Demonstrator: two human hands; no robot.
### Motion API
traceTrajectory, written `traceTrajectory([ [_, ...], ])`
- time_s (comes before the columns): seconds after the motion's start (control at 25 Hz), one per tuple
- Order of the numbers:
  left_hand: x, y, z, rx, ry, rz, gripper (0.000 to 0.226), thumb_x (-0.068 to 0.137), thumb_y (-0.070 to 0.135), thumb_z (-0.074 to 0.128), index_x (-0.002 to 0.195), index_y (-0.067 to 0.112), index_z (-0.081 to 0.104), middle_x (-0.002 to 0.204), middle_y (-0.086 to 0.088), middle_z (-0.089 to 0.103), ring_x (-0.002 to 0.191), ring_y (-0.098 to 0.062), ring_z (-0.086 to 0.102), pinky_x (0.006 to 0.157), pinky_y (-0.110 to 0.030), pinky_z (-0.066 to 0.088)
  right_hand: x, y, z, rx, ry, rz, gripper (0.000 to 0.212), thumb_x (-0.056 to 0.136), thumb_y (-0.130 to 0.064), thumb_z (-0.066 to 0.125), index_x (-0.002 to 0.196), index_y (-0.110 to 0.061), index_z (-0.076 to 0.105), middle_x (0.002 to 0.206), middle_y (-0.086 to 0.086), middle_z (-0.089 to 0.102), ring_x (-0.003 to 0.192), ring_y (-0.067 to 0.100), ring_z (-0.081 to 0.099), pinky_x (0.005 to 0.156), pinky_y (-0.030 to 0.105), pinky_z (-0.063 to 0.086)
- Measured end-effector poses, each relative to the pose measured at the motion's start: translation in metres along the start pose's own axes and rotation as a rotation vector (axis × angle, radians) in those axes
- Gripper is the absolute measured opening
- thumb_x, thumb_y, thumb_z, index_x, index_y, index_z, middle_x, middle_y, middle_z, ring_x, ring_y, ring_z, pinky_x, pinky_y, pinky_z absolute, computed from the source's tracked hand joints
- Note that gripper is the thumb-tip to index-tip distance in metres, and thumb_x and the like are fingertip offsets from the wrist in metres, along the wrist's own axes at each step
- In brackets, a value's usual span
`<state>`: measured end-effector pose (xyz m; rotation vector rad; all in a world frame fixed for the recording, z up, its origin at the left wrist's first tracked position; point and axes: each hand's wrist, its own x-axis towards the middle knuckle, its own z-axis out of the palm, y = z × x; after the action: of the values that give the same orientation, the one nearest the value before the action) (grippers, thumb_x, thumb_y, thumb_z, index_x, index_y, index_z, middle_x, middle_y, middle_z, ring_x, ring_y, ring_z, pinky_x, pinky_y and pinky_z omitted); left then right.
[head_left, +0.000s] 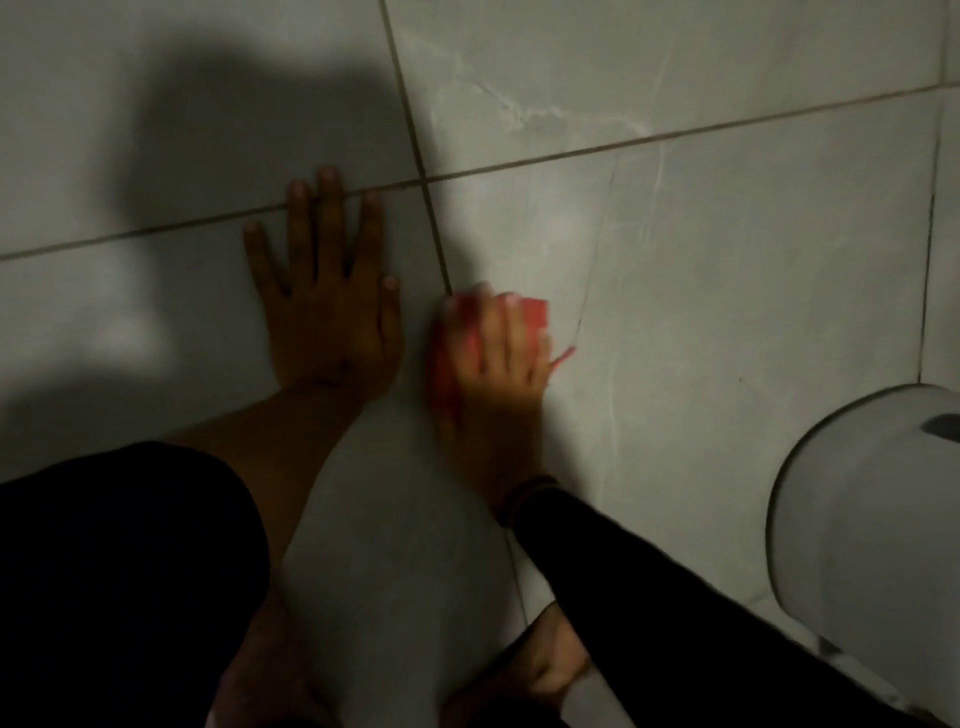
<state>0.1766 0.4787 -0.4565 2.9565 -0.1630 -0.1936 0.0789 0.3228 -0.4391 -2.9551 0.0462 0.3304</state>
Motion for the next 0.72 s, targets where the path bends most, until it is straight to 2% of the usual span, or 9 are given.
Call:
traceTrajectory([
  [0.12, -0.001, 0.000, -0.003, 0.007, -0.017, -0.008, 0.073, 0.106, 0.041, 0.036, 0.173, 0.023, 0.015, 0.182, -0.014, 0.007, 0.168, -0.039, 0.007, 0.128, -0.072, 0.008, -0.077, -0.009, -0.004, 0.022, -0.212, -0.221, 0.088, 0.092, -0.052, 0.060, 0.171, -0.025, 0.030, 0.180, 0.009, 0.025, 0.163, 0.036, 0.026, 0.128, 0.067, 0.029],
  [0.2, -0.003, 0.002, -0.003, 0.012, -0.010, -0.003, 0.073, 0.106, 0.041, 0.035, 0.174, 0.024, 0.014, 0.182, -0.014, 0.007, 0.168, -0.039, 0.007, 0.129, -0.071, 0.007, -0.088, 0.025, -0.014, 0.001, -0.182, -0.229, 0.081, 0.095, -0.051, 0.055, 0.169, -0.023, 0.035, 0.178, 0.008, 0.026, 0.162, 0.036, 0.026, 0.124, 0.070, 0.038],
  [0.28, -0.001, 0.003, -0.003, 0.013, -0.004, -0.002, 0.073, 0.106, 0.042, 0.035, 0.174, 0.024, 0.015, 0.182, -0.014, 0.008, 0.168, -0.039, 0.008, 0.129, -0.071, 0.008, -0.048, 0.035, -0.011, -0.037, -0.085, -0.044, 0.070, 0.103, -0.046, 0.046, 0.168, -0.023, 0.037, 0.178, 0.013, 0.031, 0.164, 0.037, 0.027, 0.129, 0.065, 0.030],
  [0.36, 0.000, 0.002, -0.003, 0.006, -0.004, -0.005, 0.073, 0.106, 0.042, 0.034, 0.173, 0.023, 0.015, 0.182, -0.015, 0.008, 0.168, -0.040, 0.008, 0.128, -0.071, 0.008, 0.004, 0.016, -0.001, -0.010, 0.050, 0.145, 0.073, 0.102, -0.045, 0.043, 0.170, -0.021, 0.032, 0.177, 0.014, 0.032, 0.165, 0.039, 0.027, 0.133, 0.061, 0.019],
  [0.44, -0.001, 0.001, -0.003, 0.000, -0.011, 0.001, 0.072, 0.107, 0.042, 0.033, 0.174, 0.023, 0.015, 0.182, -0.015, 0.008, 0.168, -0.040, 0.008, 0.129, -0.071, 0.007, -0.008, -0.002, 0.014, 0.051, 0.040, 0.004, 0.084, 0.097, -0.048, 0.049, 0.173, -0.025, 0.021, 0.180, 0.012, 0.024, 0.168, 0.038, 0.021, 0.132, 0.064, 0.015],
  [0.52, -0.002, 0.001, -0.004, 0.002, -0.021, -0.004, 0.071, 0.107, 0.041, 0.033, 0.174, 0.022, 0.014, 0.182, -0.015, 0.006, 0.168, -0.039, 0.006, 0.129, -0.071, 0.006, -0.085, 0.009, 0.014, 0.046, -0.154, -0.186, 0.093, 0.097, -0.052, 0.051, 0.175, -0.029, 0.006, 0.185, 0.005, 0.004, 0.172, 0.033, 0.005, 0.129, 0.068, 0.022],
  [0.56, -0.002, 0.000, -0.004, 0.003, -0.026, -0.006, 0.071, 0.107, 0.041, 0.033, 0.174, 0.023, 0.013, 0.182, -0.014, 0.005, 0.168, -0.039, 0.005, 0.129, -0.071, 0.006, -0.126, 0.034, 0.012, 0.012, -0.200, -0.202, 0.087, 0.102, -0.052, 0.046, 0.174, -0.028, 0.004, 0.185, 0.004, -0.002, 0.172, 0.032, 0.001, 0.126, 0.071, 0.029],
  [0.64, -0.002, 0.001, -0.003, 0.011, -0.027, -0.003, 0.072, 0.107, 0.040, 0.033, 0.174, 0.023, 0.013, 0.182, -0.014, 0.004, 0.168, -0.040, 0.005, 0.129, -0.071, 0.005, -0.156, 0.097, -0.003, -0.012, -0.212, -0.011, 0.072, 0.111, -0.052, 0.031, 0.174, -0.021, 0.012, 0.183, 0.013, 0.007, 0.170, 0.040, 0.009, 0.119, 0.076, 0.038],
  [0.72, 0.000, 0.002, -0.001, 0.010, -0.018, 0.000, 0.072, 0.107, 0.040, 0.034, 0.174, 0.023, 0.013, 0.182, -0.015, 0.004, 0.168, -0.040, 0.006, 0.129, -0.071, 0.005, -0.120, 0.150, -0.013, -0.030, -0.143, 0.302, 0.077, 0.106, -0.048, 0.034, 0.171, -0.007, 0.025, 0.178, 0.026, 0.022, 0.165, 0.050, 0.016, 0.122, 0.079, 0.032],
])
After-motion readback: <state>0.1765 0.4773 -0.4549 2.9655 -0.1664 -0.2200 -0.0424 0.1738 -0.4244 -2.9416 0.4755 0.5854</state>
